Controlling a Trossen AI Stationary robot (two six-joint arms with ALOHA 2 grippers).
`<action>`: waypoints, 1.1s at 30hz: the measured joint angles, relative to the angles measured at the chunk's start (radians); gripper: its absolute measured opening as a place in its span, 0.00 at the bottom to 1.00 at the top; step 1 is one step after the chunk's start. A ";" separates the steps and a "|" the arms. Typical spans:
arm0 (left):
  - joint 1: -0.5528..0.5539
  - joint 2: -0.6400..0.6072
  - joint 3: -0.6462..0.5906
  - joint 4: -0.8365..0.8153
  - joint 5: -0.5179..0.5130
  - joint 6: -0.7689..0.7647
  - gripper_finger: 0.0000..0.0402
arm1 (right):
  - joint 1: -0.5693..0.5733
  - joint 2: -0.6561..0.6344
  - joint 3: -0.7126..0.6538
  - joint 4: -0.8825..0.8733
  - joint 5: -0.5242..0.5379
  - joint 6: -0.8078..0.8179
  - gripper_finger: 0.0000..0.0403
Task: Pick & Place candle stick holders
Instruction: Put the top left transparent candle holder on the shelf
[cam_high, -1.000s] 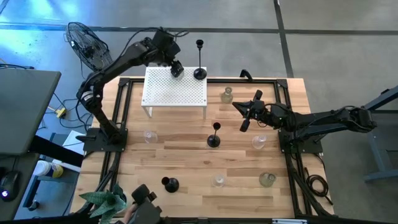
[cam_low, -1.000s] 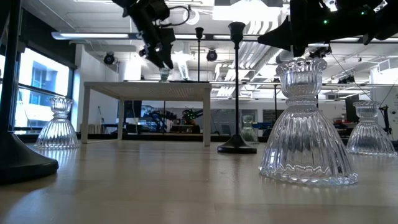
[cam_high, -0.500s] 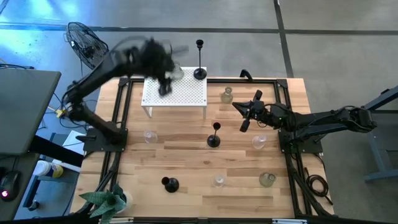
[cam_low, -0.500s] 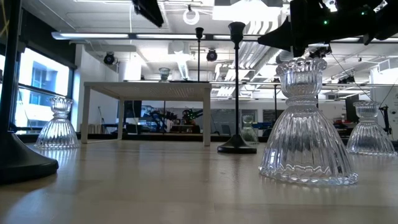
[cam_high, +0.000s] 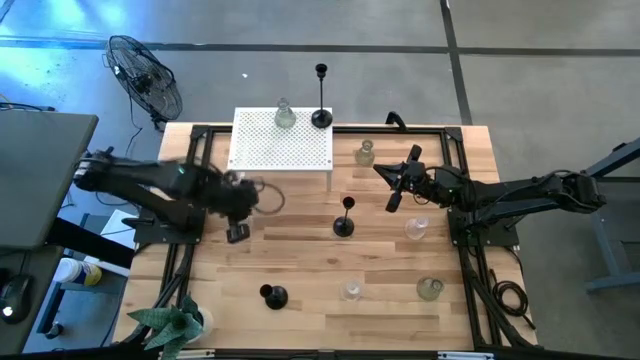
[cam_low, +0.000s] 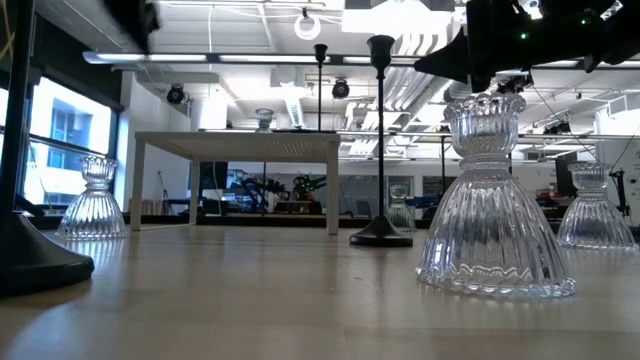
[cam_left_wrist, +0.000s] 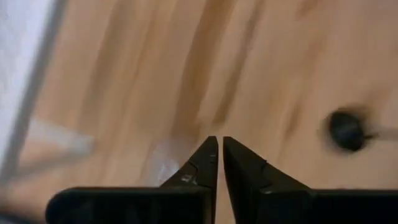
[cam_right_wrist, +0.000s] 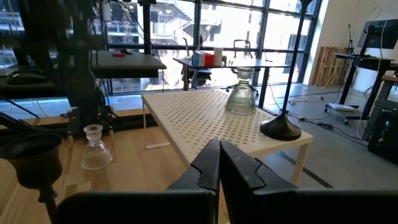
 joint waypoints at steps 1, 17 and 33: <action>-0.020 -0.004 -0.042 -0.014 -0.006 -0.044 0.04 | 0.000 0.000 0.000 0.000 0.000 0.002 0.00; -0.029 -0.013 -0.227 -0.001 0.009 -0.246 0.43 | 0.000 0.000 0.000 -0.001 0.000 0.001 0.00; 0.235 -0.012 -0.346 0.078 0.089 -0.069 0.82 | 0.000 0.000 0.000 -0.002 -0.042 0.001 0.00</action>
